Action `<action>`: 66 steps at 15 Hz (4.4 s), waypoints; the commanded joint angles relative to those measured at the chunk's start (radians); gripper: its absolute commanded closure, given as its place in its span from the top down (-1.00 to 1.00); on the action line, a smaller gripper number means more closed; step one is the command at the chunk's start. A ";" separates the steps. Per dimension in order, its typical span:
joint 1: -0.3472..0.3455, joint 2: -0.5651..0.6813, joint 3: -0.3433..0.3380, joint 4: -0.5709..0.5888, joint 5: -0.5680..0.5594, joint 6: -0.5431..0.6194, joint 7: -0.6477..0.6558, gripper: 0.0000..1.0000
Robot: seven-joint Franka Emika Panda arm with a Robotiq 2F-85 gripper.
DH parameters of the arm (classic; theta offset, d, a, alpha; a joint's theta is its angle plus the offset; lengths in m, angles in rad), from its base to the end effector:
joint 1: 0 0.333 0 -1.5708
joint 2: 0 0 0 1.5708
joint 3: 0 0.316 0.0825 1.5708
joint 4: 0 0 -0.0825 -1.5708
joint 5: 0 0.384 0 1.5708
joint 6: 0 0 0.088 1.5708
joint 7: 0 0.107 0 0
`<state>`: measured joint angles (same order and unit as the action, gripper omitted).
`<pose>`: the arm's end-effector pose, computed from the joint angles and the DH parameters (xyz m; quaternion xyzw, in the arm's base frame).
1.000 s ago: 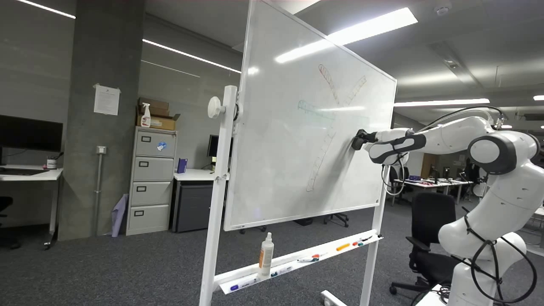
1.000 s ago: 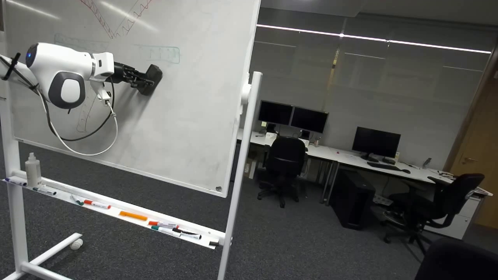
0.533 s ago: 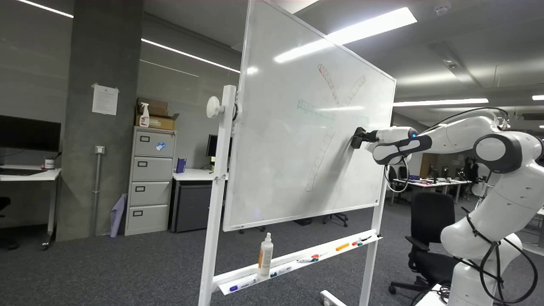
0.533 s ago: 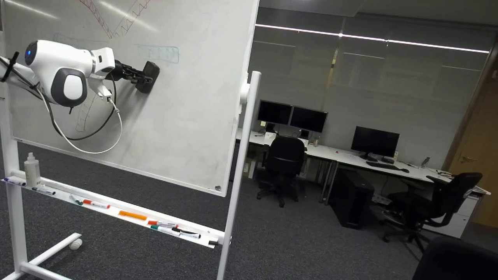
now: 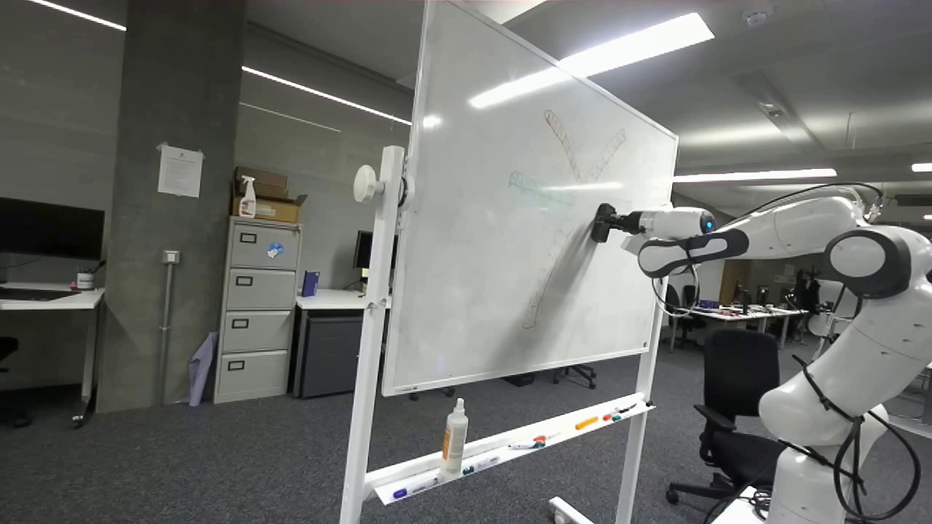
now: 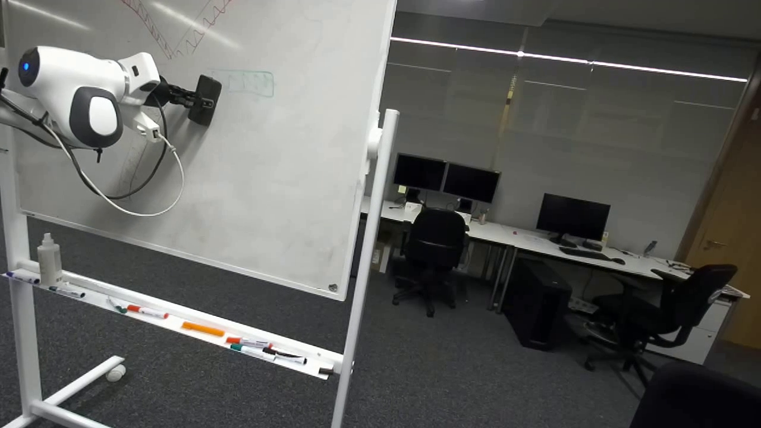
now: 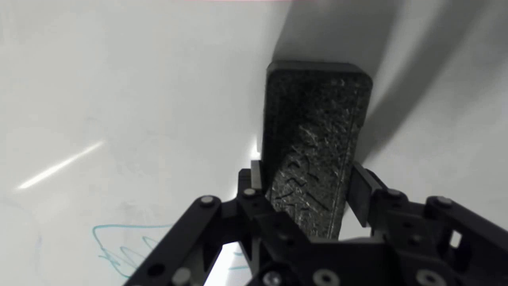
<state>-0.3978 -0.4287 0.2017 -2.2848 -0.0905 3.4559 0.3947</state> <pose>0.4414 -0.0528 0.7108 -0.6862 0.1424 -0.7132 0.0144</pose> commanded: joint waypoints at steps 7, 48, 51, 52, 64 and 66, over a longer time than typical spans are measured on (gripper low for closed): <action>0.260 0.095 -0.175 0.187 -0.107 0.000 -0.111 -0.40; 1.006 0.129 -1.167 0.354 -0.189 0.001 -0.117 -0.40; 1.004 0.133 -1.126 0.337 -0.185 0.002 -0.115 -0.40; 1.001 0.130 -1.110 0.328 -0.188 0.002 -0.117 -0.40; 0.858 0.060 -0.732 0.173 -0.177 0.003 -0.141 -0.40; 0.835 0.070 -0.663 0.168 -0.165 0.003 -0.137 -0.40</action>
<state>0.4497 -0.4236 -0.5561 -2.1183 -0.2743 3.4584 0.2581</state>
